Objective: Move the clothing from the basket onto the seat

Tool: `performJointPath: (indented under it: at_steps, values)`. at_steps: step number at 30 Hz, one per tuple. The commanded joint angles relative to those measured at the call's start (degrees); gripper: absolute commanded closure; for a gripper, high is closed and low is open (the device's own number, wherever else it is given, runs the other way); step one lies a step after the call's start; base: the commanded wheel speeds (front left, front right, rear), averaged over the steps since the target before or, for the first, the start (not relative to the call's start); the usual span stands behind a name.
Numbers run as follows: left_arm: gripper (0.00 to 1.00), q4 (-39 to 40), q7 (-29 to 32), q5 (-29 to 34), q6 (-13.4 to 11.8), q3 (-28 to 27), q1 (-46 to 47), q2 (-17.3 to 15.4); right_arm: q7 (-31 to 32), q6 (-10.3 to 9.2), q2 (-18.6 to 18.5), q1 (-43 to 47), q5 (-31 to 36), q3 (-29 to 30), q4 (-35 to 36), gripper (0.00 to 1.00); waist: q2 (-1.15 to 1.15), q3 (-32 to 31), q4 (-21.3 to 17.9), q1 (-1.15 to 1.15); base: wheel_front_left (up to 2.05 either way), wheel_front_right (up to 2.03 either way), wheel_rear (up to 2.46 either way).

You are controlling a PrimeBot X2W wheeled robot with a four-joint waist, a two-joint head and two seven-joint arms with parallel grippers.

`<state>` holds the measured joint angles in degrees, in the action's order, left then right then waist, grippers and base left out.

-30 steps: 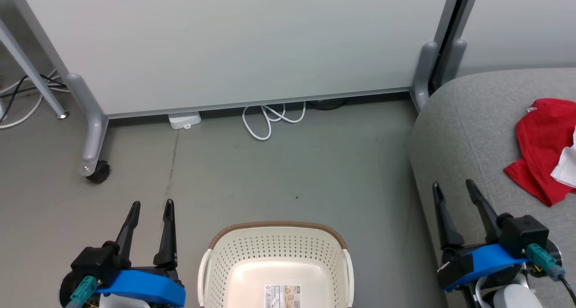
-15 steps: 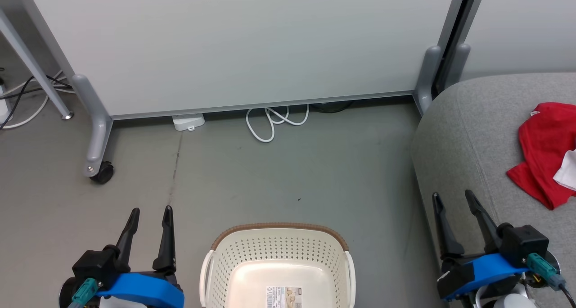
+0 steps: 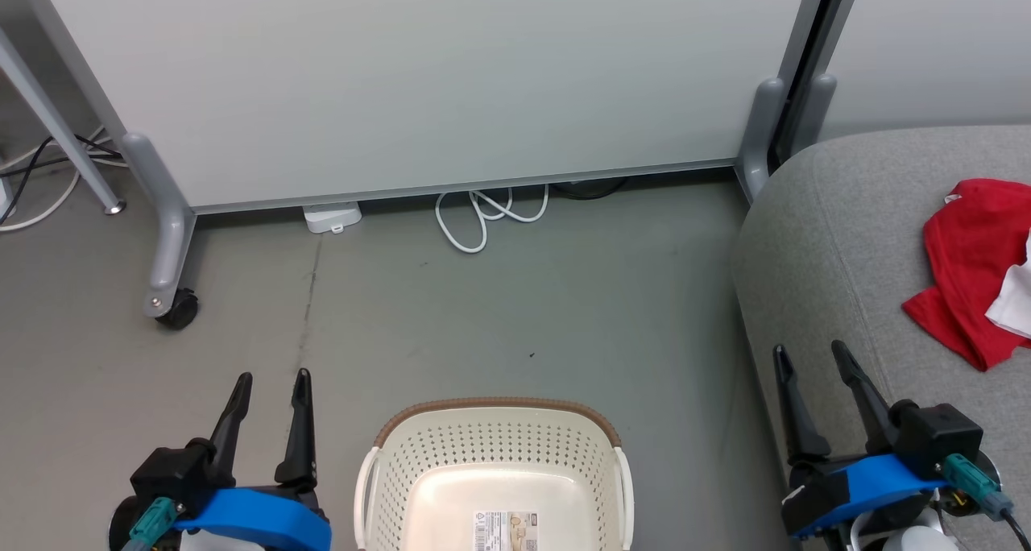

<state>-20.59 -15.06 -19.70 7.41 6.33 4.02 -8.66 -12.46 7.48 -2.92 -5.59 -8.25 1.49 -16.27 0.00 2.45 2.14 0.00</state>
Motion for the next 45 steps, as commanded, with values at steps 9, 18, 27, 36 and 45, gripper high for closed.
performJointPath:
  at_steps: [9, 18, 27, 36, 45]
  values:
    - [1.00, -3.41, 0.40, -0.47, -0.01, 0.31, -2.93, 1.41, 0.38, 0.00, 0.19, 1.24, 0.00, -0.03, -3.75, 1.00, 0.00, -0.04, -0.03, 0.00, 0.00, 0.00, 0.00]
    - [1.00, -2.29, 2.92, -9.09, 0.01, -1.28, -2.36, 1.97, 2.73, 0.00, 0.17, 0.92, -10.00, 0.73, -3.25, 1.00, 0.00, -0.20, -0.18, 0.00, 0.00, 0.00, 0.00]
    - [1.00, -1.12, 5.28, -17.09, 0.02, -2.77, -1.67, 2.44, 4.70, 0.00, 0.15, 0.75, -19.36, 1.21, -2.42, 1.00, 0.00, -0.36, -0.33, 0.00, 0.00, 0.00, 0.00]
    - [1.00, -0.18, 7.17, -23.55, 0.03, -3.96, -1.17, 2.81, 6.35, 0.00, 0.13, 0.53, -26.90, 1.65, -1.81, 1.00, 0.00, -0.50, -0.47, 0.00, 0.00, 0.00, 0.00]
    - [1.00, 0.77, 9.12, -30.17, 0.04, -5.20, -0.59, 3.19, 8.04, 0.01, 0.10, 0.30, -34.59, 2.11, -1.21, 1.00, 0.00, -0.66, -0.62, 0.00, 0.00, 0.00, 0.00]
